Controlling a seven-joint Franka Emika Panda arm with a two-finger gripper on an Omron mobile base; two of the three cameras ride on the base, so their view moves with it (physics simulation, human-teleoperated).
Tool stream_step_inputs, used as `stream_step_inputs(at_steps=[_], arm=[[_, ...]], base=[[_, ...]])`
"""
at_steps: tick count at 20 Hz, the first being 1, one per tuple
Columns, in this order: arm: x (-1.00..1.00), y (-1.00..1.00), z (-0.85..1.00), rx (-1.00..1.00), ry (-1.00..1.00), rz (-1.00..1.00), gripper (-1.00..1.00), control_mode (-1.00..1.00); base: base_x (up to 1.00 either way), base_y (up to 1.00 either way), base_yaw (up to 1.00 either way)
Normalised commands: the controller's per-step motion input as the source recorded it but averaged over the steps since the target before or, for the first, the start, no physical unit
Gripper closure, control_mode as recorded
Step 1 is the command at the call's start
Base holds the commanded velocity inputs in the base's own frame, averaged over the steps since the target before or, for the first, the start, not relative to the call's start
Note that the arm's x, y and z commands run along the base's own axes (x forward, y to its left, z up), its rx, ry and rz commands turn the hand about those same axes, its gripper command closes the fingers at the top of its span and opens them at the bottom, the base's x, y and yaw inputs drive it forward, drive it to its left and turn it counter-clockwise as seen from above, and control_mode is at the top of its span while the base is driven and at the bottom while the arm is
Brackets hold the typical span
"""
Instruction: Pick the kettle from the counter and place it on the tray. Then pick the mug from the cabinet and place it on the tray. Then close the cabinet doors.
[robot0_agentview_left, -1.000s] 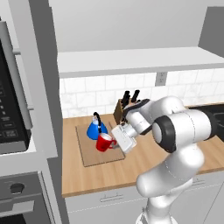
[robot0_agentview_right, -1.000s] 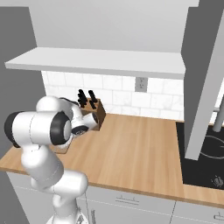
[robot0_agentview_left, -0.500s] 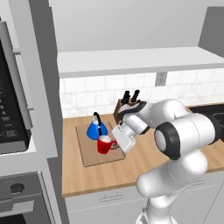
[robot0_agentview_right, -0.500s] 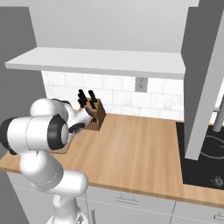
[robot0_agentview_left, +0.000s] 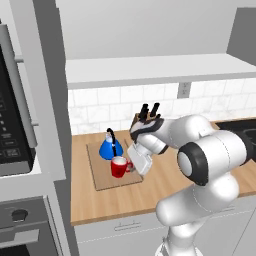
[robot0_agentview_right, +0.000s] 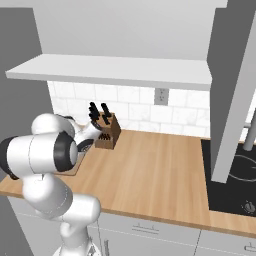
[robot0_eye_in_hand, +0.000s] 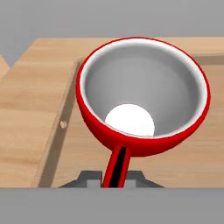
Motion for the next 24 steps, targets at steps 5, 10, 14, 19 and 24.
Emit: stream_step_inputs(at_steps=[5,10,14,19,24], arm=[[0.00,-0.04,-0.05,-0.02,0.00,0.00,-1.00,-1.00],[0.00,-0.10,0.02,0.00,0.00,0.00,-1.00,-1.00],[-0.04,-0.15,0.24,0.00,0.00,0.00,-1.00,-1.00],[-0.24,-0.15,0.52,0.06,-0.01,-0.01,-1.00,-1.00],[-0.37,-0.05,0.58,0.17,0.01,-0.23,-1.00,-1.00]], base=[[0.00,0.00,0.00],[0.00,0.00,0.00],[0.00,0.00,0.00],[0.00,0.00,0.00],[0.00,0.00,0.00]])
